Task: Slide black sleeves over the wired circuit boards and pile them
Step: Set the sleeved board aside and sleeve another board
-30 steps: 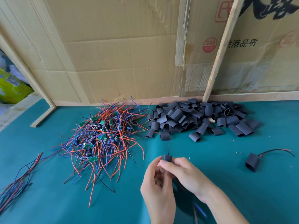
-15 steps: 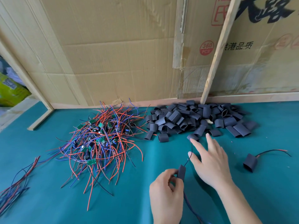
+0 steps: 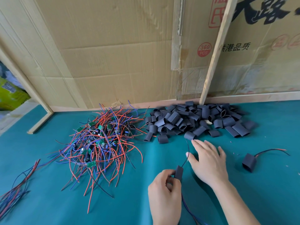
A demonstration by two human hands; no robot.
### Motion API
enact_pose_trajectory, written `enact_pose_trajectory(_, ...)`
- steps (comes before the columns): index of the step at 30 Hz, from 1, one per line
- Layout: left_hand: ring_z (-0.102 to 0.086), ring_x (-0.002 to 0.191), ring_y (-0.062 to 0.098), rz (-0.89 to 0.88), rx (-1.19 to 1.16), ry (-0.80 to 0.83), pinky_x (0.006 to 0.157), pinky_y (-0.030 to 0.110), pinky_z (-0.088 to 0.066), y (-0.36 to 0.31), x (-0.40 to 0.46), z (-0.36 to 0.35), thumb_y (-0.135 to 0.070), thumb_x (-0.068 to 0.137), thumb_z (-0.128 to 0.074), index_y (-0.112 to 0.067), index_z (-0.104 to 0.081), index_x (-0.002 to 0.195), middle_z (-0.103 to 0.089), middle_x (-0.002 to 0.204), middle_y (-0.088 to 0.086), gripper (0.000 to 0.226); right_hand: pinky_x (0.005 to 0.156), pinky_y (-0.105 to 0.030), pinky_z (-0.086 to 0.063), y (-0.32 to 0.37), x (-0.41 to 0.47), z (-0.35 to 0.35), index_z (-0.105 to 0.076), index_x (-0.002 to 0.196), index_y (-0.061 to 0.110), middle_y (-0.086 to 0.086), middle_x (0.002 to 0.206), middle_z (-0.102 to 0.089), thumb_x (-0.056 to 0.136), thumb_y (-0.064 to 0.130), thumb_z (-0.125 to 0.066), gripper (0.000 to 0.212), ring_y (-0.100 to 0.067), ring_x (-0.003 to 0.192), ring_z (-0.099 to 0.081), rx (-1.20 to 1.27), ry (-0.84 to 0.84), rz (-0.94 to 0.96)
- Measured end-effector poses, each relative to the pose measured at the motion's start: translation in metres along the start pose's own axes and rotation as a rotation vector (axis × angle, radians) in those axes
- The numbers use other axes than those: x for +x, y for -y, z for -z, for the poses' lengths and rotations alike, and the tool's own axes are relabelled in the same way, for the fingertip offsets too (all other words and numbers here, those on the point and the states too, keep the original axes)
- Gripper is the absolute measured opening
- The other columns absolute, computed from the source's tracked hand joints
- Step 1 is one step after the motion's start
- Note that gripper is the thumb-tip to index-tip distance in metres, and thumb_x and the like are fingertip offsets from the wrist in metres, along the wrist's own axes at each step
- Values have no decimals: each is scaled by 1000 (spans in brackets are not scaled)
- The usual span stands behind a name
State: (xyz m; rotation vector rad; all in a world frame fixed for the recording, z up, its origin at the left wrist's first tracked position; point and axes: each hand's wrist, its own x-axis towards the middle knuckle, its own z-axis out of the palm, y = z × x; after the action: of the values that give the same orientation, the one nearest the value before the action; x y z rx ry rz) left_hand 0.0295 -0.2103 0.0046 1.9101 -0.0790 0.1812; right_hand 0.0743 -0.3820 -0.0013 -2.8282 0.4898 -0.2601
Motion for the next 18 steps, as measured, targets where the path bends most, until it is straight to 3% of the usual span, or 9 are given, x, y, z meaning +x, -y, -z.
enact_pose_trajectory(2, -39, 44, 9, 0, 11, -4, 50, 15, -35, 2, 0, -1, 0, 80, -69, -33, -71, 76, -48, 50, -10, 33, 124, -52, -23, 1, 0, 3, -55, 147, 28, 12, 152, -52, 100, 42, -59, 49, -16, 145, -40, 117, -66, -14)
enact_pose_trajectory(4, -40, 45, 9, 2, 18, -6, 50, 14, -35, 3, 1, -2, -1, 80, -68, -30, -72, 78, -48, 49, -9, 30, 111, -49, -38, 2, 1, 4, -63, 137, 24, 4, 141, -60, 96, 30, -67, 42, -24, 131, -51, 226, -136, -16)
enact_pose_trajectory(6, -41, 46, 9, 6, 9, -3, 50, 14, -36, 3, 3, -3, -1, 80, -67, -30, -72, 77, -49, 50, -11, 29, 101, -46, -42, 6, 3, 3, -60, 138, 27, 3, 143, -56, 95, 26, -68, 44, -27, 127, -52, 216, -142, 1)
enact_pose_trajectory(10, -45, 46, 8, 8, -9, -26, 53, 13, -40, 5, 5, -5, 0, 81, -67, -38, -66, 76, -56, 55, -10, 38, 101, -44, -40, 15, 25, 7, -45, 147, 36, 13, 159, -42, 102, 38, -58, 47, -27, 132, -45, 50, -28, -16)
enact_pose_trajectory(13, -48, 46, 7, 6, -15, -29, 54, 11, -40, 7, 5, -4, 1, 82, -68, -40, -66, 80, -61, 61, -8, 41, 92, -40, -44, 17, 42, 14, -57, 138, 35, 10, 133, -66, 100, 42, -61, 39, -27, 121, -50, 54, -11, -23)
enact_pose_trajectory(16, -53, 52, 6, 24, 64, 31, 57, 14, -42, 4, 3, -7, -8, 85, -68, -39, -67, 85, -61, 60, -20, 31, 69, -35, -47, 12, 43, 20, -72, 111, 33, -3, 105, -68, 99, 26, -64, 16, -29, 93, -60, 141, -92, -56)
enact_pose_trajectory(18, -62, 69, 7, 58, 204, 100, 67, 22, -46, -3, 2, -10, -27, 88, -65, -40, -67, 96, -66, 72, -26, 16, 67, -36, -51, 6, 39, 24, -73, 103, 31, -4, 100, -71, 98, 17, -62, 18, -30, 88, -62, 177, -111, -72)
